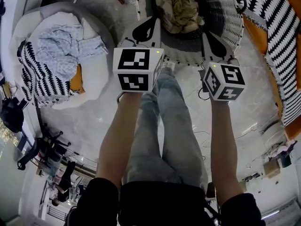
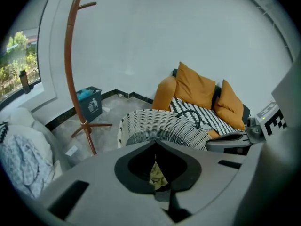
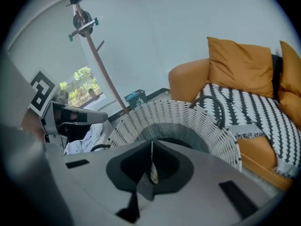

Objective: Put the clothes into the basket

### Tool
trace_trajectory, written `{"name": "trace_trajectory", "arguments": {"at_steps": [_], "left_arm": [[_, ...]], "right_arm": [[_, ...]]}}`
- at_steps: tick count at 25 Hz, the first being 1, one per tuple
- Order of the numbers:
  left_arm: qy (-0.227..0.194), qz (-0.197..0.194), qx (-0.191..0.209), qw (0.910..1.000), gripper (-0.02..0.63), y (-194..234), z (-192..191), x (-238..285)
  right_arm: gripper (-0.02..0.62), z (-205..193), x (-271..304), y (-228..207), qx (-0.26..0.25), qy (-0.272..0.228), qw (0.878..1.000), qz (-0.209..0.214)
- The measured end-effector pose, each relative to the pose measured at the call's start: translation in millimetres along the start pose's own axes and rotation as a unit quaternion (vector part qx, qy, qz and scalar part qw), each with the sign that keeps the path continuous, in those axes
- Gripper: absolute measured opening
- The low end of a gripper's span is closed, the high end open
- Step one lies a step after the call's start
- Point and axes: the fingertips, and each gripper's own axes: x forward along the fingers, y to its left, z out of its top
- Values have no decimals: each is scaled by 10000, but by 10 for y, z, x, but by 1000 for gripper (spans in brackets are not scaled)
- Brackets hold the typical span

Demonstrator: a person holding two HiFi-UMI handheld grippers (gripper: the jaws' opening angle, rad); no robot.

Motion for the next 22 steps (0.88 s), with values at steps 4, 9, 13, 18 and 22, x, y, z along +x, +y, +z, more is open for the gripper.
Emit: {"name": "trace_trajectory", "arguments": {"at_steps": [4, 9, 13, 18, 22], "left_arm": [[-139, 336, -282, 9989, 9, 329, -33, -270], [-650, 706, -1011, 9902, 9, 772, -76, -702], [-808, 1309, -1412, 9780, 9, 1170, -244, -1075], [-874, 1859, -1809, 9618, 8, 1587, -579, -1528], [-923, 2302, -2165, 9442, 8, 1886, -932, -1883]], "right_arm": [[15, 156, 128, 352, -286, -5, 9988, 392], [14, 390, 267, 839, -662, -83, 9941, 852], [14, 508, 369, 1237, -938, -106, 9881, 1214], [14, 612, 516, 1696, -1287, -103, 9792, 1565], [14, 563, 619, 2179, -1661, -38, 9670, 1930]]}}
